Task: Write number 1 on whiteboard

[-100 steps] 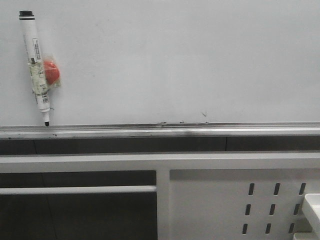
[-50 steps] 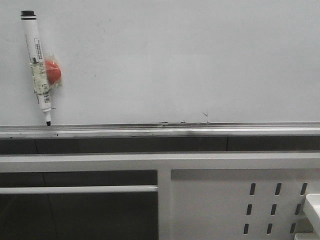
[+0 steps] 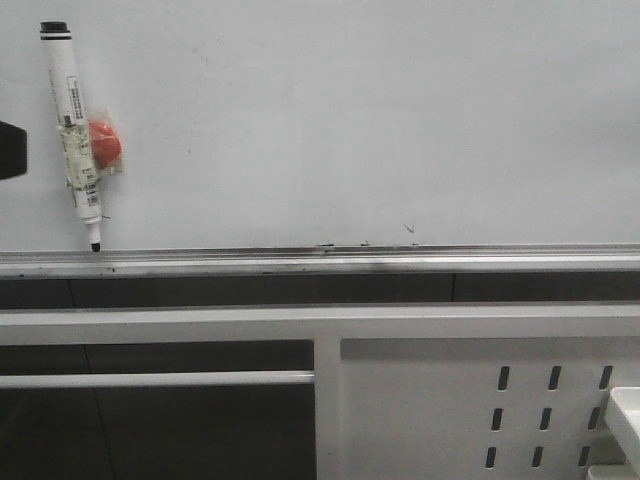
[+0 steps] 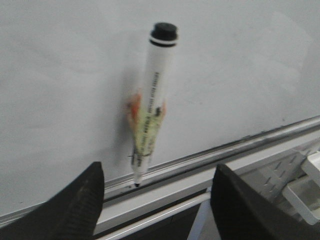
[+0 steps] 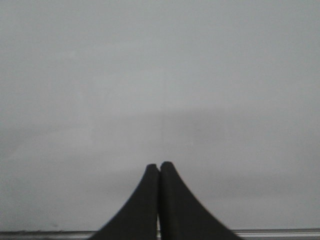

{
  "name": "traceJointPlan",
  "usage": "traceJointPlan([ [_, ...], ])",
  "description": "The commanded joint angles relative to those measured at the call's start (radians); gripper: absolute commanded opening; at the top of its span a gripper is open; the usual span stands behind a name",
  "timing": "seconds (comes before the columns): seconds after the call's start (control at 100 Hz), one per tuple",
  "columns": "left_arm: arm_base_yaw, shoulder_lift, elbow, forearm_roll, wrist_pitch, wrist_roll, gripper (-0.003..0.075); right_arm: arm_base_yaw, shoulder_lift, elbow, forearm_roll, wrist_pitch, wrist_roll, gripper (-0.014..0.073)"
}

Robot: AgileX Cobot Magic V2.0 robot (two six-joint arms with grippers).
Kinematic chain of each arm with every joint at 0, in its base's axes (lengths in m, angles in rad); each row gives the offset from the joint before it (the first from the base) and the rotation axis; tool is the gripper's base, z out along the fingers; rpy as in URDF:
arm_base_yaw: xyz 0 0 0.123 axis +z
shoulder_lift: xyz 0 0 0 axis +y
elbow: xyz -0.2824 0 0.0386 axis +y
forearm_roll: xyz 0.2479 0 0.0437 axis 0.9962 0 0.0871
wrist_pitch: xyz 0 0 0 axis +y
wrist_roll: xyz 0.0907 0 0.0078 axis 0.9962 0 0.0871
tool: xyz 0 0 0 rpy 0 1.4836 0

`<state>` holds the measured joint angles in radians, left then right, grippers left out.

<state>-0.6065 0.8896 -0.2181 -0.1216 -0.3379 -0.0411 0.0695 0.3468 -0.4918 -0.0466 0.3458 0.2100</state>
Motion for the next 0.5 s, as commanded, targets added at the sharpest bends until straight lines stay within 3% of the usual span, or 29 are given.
traceJointPlan([
  [0.0, -0.057, 0.04, 0.017, -0.001, -0.238, -0.001, 0.0388, 0.079, 0.067, -0.076, 0.003, -0.055, -0.017, -0.0069],
  [0.22, -0.115, 0.197, 0.097, -0.008, -0.534, -0.001, 0.0348, 0.258, 0.168, -0.12, -0.013, -0.137, -0.017, -0.0069],
  [0.49, -0.115, 0.489, 0.113, -0.057, -0.916, 0.0, 0.0348, 0.33, 0.189, -0.12, -0.013, -0.288, -0.017, -0.0069],
])
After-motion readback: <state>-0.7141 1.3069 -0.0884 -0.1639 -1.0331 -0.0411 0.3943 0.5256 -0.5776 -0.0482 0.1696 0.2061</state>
